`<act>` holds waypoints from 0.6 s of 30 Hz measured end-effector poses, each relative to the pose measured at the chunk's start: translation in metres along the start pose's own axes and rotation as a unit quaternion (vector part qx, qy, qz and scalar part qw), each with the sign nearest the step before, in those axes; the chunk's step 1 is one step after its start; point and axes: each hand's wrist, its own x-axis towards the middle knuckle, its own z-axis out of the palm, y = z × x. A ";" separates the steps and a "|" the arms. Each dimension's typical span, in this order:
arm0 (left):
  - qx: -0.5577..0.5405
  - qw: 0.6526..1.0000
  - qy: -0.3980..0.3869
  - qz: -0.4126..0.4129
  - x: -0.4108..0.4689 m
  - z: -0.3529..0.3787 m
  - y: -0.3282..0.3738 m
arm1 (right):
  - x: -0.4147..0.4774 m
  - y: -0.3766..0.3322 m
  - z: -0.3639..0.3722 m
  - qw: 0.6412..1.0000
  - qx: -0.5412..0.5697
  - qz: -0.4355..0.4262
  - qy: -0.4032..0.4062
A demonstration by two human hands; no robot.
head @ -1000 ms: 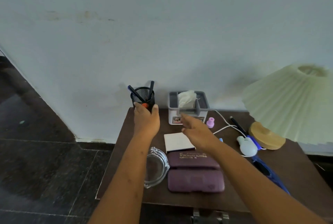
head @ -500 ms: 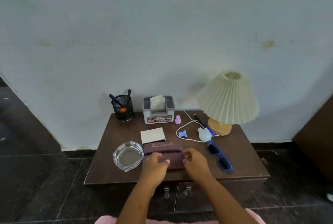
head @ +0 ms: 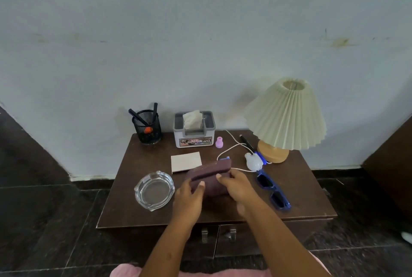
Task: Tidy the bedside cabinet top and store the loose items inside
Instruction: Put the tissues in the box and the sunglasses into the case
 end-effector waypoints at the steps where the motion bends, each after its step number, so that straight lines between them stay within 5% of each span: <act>1: -0.052 0.998 -0.036 -0.005 -0.003 0.000 0.006 | -0.006 -0.006 -0.002 1.000 -0.005 -0.029 -0.009; 3: -0.135 0.984 -0.111 -0.032 -0.012 -0.001 0.017 | -0.016 -0.015 -0.005 0.987 -0.102 -0.127 0.005; 5: -0.194 0.967 -0.156 -0.045 -0.016 0.000 0.019 | -0.027 -0.020 -0.009 0.934 -0.255 -0.248 0.034; 9: -0.341 0.916 -0.187 -0.099 -0.017 0.002 0.020 | -0.044 -0.013 -0.015 0.732 -0.570 -0.370 0.046; 11: -0.366 0.910 -0.154 -0.117 -0.015 0.002 0.017 | -0.046 -0.006 -0.018 0.673 -0.632 -0.384 -0.006; 15: -0.372 0.915 -0.065 -0.141 -0.007 0.001 0.003 | -0.043 -0.009 -0.028 0.766 -0.536 -0.320 -0.152; 18: -0.338 0.928 -0.054 -0.144 -0.001 0.000 -0.002 | -0.034 -0.019 -0.049 0.821 -0.483 -0.281 -0.115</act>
